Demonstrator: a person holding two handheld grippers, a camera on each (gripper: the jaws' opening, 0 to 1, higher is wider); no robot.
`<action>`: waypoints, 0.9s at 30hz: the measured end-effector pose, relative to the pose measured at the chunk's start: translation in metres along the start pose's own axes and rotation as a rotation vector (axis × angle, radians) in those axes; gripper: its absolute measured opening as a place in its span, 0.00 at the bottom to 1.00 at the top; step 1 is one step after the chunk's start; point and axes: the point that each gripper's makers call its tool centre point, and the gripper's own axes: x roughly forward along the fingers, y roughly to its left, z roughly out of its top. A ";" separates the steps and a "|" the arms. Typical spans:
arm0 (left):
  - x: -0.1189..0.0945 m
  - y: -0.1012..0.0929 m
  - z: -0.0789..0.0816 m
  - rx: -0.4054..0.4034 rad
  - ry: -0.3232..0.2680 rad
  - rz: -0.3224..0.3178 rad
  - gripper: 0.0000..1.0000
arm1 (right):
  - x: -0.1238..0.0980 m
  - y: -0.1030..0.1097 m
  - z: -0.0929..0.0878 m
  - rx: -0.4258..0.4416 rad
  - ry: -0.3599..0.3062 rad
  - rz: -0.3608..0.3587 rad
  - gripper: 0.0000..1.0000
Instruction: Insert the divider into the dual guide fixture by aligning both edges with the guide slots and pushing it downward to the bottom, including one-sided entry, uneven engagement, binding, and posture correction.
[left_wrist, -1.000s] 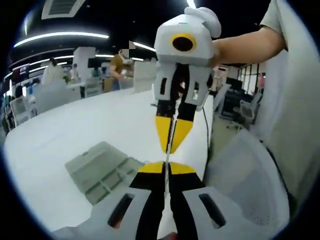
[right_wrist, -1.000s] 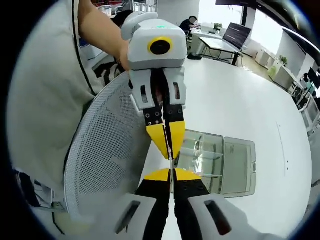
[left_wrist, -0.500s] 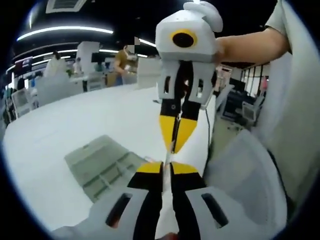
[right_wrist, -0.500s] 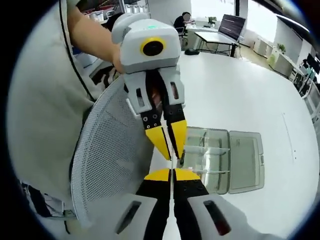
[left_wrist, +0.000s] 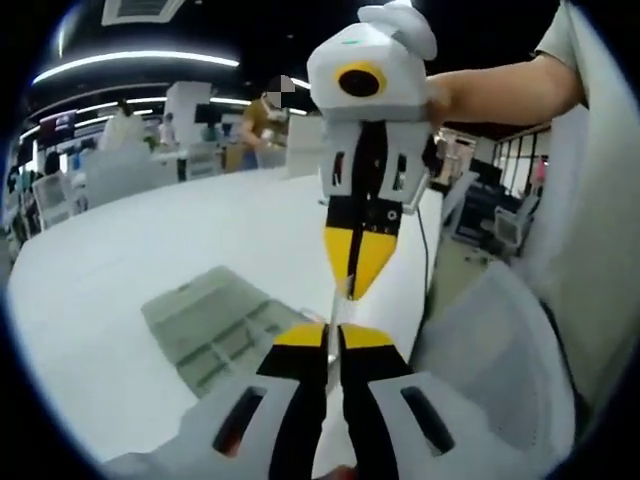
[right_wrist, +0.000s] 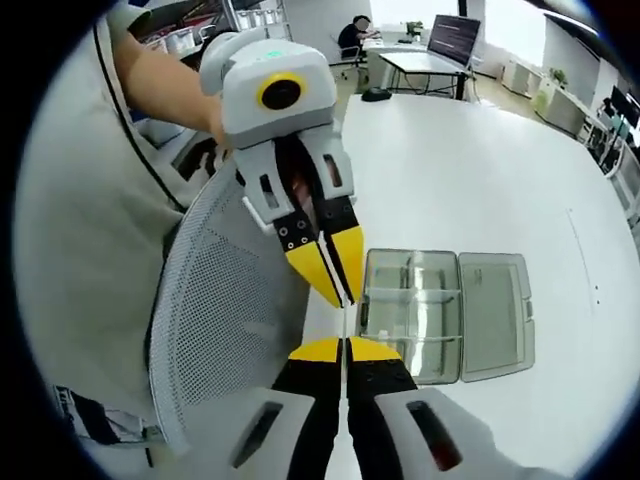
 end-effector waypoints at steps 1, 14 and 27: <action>0.000 0.000 -0.001 -0.002 0.001 0.002 0.01 | 0.000 0.000 0.000 0.010 -0.007 0.002 0.00; -0.007 0.012 -0.003 -0.033 0.009 0.072 0.10 | 0.007 -0.013 0.000 -0.010 0.048 -0.022 0.00; -0.018 0.021 -0.011 -0.009 0.053 0.154 0.25 | 0.020 -0.035 -0.001 -0.017 0.152 -0.075 0.00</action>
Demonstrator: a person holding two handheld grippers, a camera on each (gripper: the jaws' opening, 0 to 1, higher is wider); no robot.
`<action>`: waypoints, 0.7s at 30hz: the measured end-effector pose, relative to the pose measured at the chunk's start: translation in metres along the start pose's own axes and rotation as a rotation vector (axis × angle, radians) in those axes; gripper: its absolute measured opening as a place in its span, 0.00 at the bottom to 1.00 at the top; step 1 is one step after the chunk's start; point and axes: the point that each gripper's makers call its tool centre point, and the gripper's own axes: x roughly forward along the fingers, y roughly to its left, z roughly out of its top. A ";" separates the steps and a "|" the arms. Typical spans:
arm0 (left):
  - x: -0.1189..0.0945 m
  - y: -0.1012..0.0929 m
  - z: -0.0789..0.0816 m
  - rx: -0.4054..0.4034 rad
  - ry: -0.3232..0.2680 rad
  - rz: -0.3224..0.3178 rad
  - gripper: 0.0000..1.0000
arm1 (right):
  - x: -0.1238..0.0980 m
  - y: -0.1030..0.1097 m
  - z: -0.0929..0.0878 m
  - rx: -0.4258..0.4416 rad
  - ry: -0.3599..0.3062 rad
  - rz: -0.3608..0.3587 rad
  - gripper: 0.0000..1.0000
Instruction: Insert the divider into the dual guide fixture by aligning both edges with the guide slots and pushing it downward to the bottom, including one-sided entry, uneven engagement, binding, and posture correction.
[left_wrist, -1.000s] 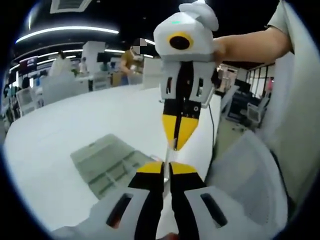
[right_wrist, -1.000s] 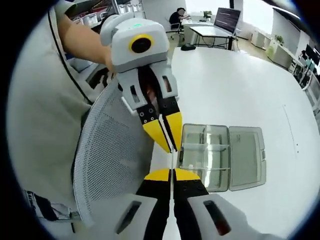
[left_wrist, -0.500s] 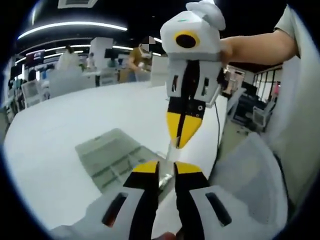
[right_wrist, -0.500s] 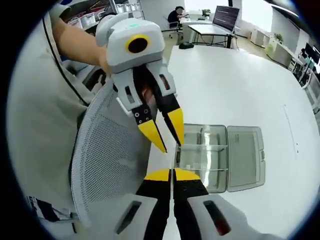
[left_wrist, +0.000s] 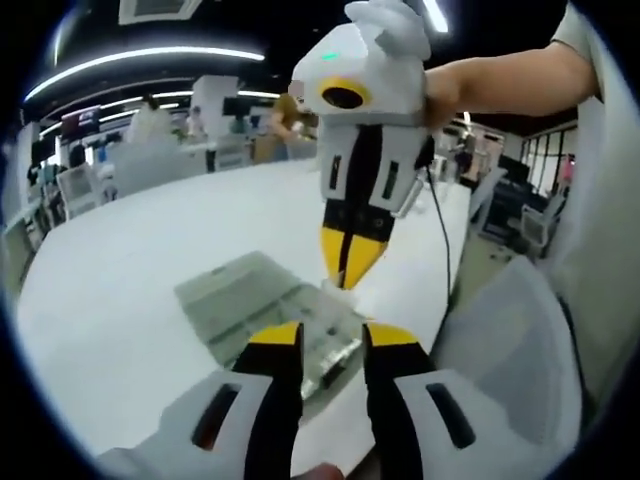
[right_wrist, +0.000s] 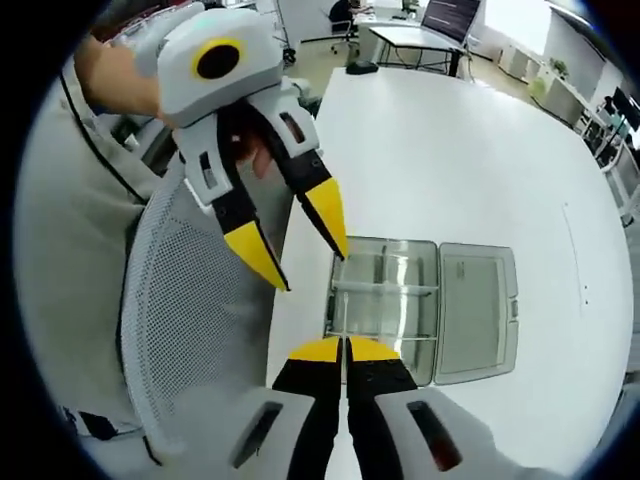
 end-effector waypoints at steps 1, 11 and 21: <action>0.000 0.000 -0.001 0.001 0.004 0.004 0.27 | 0.002 -0.002 0.000 0.000 0.011 -0.002 0.00; -0.008 0.007 -0.005 -0.007 0.024 0.055 0.34 | 0.013 -0.017 -0.004 0.011 0.098 -0.049 0.00; -0.013 0.014 -0.008 -0.023 0.027 0.092 0.40 | 0.023 -0.026 -0.002 0.021 0.137 -0.054 0.00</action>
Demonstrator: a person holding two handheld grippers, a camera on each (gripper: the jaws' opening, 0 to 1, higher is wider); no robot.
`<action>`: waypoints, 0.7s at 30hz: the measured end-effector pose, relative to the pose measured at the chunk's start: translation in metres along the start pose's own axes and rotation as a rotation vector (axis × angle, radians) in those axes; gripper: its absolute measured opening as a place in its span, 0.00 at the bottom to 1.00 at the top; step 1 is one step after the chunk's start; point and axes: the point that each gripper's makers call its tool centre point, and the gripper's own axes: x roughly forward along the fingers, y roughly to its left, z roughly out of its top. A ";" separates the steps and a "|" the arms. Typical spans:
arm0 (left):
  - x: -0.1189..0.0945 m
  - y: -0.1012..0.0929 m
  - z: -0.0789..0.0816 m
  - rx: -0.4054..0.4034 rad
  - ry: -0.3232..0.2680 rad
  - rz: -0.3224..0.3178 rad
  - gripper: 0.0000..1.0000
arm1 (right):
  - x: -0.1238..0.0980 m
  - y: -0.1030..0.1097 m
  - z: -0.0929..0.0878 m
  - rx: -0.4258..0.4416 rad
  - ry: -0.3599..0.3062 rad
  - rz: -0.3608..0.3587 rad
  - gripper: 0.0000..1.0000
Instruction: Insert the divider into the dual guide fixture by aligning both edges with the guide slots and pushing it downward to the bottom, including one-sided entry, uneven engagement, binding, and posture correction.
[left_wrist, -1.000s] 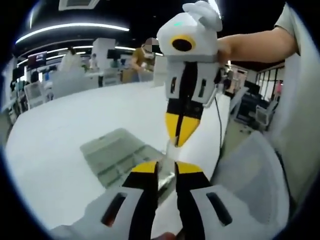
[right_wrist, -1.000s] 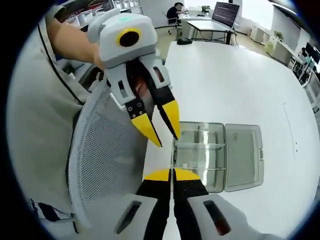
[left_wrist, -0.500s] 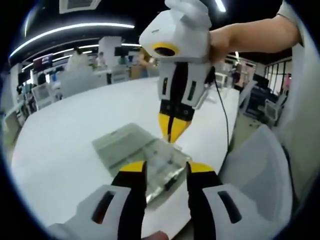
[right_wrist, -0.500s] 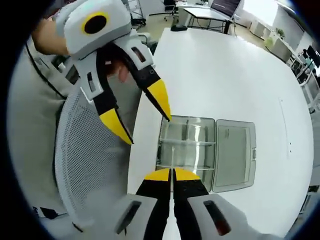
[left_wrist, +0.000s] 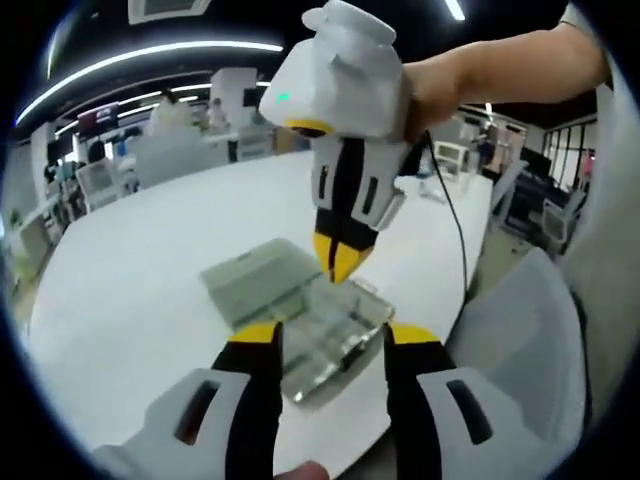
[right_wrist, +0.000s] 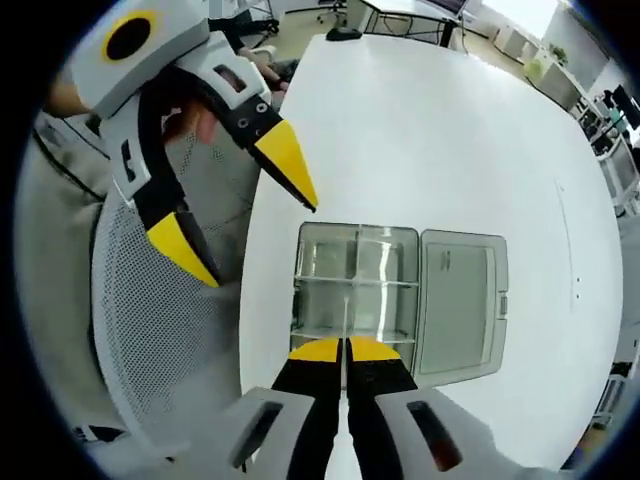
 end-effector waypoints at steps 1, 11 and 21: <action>0.000 0.000 0.000 -0.001 0.000 0.001 0.40 | 0.001 -0.001 0.001 0.000 0.003 0.002 0.00; -0.002 0.005 -0.002 -0.014 -0.003 0.013 0.43 | 0.009 -0.006 0.004 0.009 0.020 0.007 0.00; -0.005 0.006 -0.003 -0.026 -0.006 0.011 0.43 | 0.016 -0.007 0.003 0.024 0.037 0.011 0.00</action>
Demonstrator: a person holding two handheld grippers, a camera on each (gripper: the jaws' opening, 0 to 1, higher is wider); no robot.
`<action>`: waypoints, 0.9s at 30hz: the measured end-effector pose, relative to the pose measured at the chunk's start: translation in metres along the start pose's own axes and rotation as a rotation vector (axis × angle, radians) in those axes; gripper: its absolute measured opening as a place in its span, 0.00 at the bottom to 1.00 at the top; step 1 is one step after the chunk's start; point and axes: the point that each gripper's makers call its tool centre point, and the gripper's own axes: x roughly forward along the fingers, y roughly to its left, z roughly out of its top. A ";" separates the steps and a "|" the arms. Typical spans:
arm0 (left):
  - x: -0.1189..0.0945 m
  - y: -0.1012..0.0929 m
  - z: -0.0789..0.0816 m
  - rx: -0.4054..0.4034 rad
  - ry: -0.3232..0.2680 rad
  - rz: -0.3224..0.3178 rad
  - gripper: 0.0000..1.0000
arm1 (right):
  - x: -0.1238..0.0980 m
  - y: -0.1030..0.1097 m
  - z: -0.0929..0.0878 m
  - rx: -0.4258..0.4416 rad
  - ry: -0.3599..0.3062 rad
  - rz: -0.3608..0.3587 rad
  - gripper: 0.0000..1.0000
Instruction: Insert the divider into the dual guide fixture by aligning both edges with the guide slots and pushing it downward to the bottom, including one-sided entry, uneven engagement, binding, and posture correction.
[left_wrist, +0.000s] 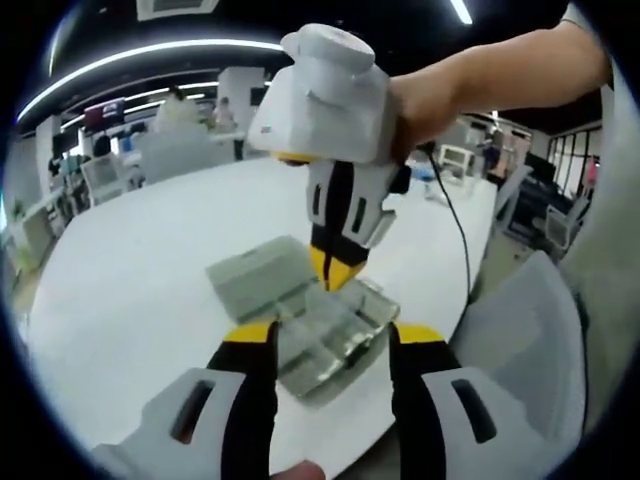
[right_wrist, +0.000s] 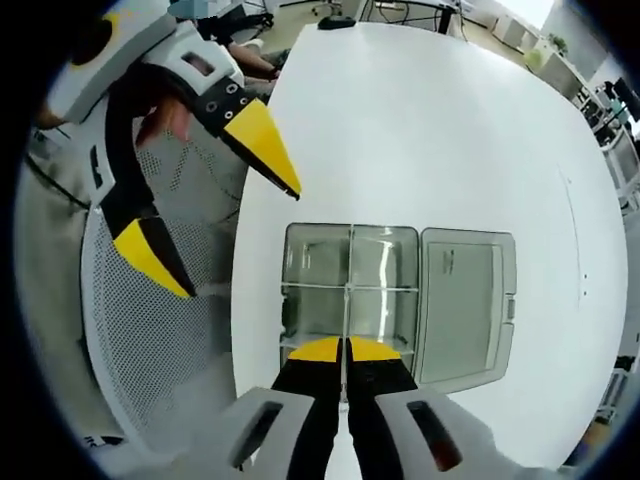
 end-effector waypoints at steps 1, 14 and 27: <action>0.000 0.000 0.000 0.000 0.000 0.000 0.43 | 0.000 0.000 0.000 0.003 0.000 0.000 0.00; -0.003 0.005 -0.002 -0.016 -0.005 0.005 0.43 | 0.001 0.001 0.004 0.011 0.020 0.005 0.00; -0.004 0.006 -0.001 -0.022 -0.010 0.004 0.42 | 0.005 -0.004 0.004 0.018 0.043 0.000 0.00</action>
